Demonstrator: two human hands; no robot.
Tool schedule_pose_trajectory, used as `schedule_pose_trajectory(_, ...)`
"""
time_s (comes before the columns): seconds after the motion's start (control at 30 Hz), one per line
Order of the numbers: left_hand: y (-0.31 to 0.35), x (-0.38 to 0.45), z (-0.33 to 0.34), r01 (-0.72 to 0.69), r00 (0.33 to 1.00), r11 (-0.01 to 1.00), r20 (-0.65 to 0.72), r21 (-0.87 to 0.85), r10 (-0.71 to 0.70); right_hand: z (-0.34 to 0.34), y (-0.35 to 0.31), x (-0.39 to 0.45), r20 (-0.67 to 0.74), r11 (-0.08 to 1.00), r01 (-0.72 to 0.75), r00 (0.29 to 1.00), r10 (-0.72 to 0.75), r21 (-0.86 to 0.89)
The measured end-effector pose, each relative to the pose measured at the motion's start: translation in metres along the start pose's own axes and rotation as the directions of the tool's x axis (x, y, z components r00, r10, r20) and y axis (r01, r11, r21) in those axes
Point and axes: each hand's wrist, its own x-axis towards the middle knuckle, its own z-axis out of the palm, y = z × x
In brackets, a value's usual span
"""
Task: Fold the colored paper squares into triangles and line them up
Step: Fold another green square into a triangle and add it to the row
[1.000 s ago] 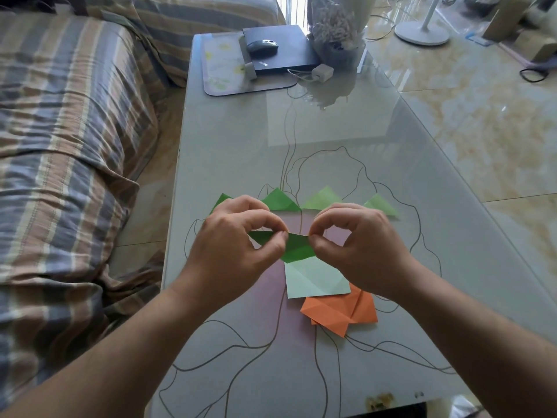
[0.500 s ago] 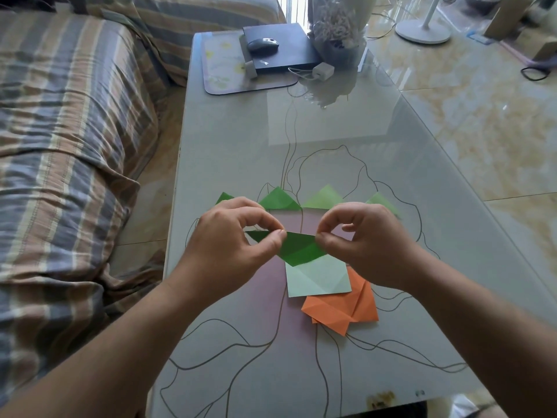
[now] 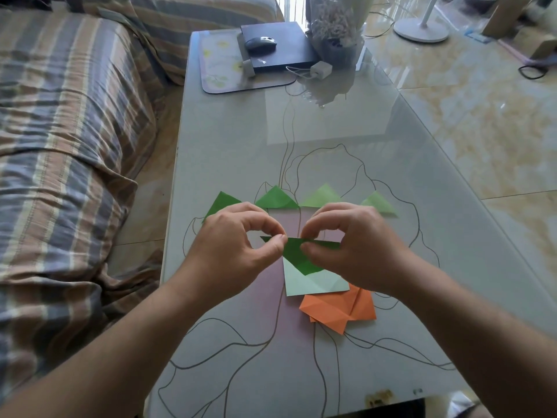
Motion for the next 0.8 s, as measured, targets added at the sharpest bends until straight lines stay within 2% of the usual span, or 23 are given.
schedule_pose_trajectory(0.17, 0.003, -0.003, 0.006, -0.052, 0.998, 0.998, 0.031, 0.018, 0.051, 0.008, -0.006, 0.000, 0.002, 0.999, 0.046, 0.999, -0.046, 0.022)
schedule_pose_trajectory(0.37, 0.002, -0.004, 0.007, -0.129, 0.991, 0.990, 0.043, 0.054, 0.127, 0.008, -0.007, -0.002, -0.010, 0.999, 0.001, 1.000, -0.001, 0.046)
schedule_pose_trajectory(0.5, 0.001, 0.000, -0.001, -0.097, 0.995, 0.995, -0.020, 0.030, 0.097, -0.002, -0.001, 0.000, -0.022, 1.000, -0.011, 1.000, 0.011, -0.009)
schedule_pose_trajectory(0.67, 0.001, 0.001, -0.002, -0.086, 0.996, 0.996, -0.003, 0.030, 0.086, -0.004, 0.001, -0.001, -0.004, 0.999, 0.000, 1.000, 0.000, -0.043)
schedule_pose_trajectory(0.8, -0.003, 0.004, -0.010, -0.053, 0.998, 0.998, -0.045, 0.023, 0.054, -0.014, 0.004, 0.002, -0.014, 0.998, -0.028, 1.000, 0.027, -0.053)
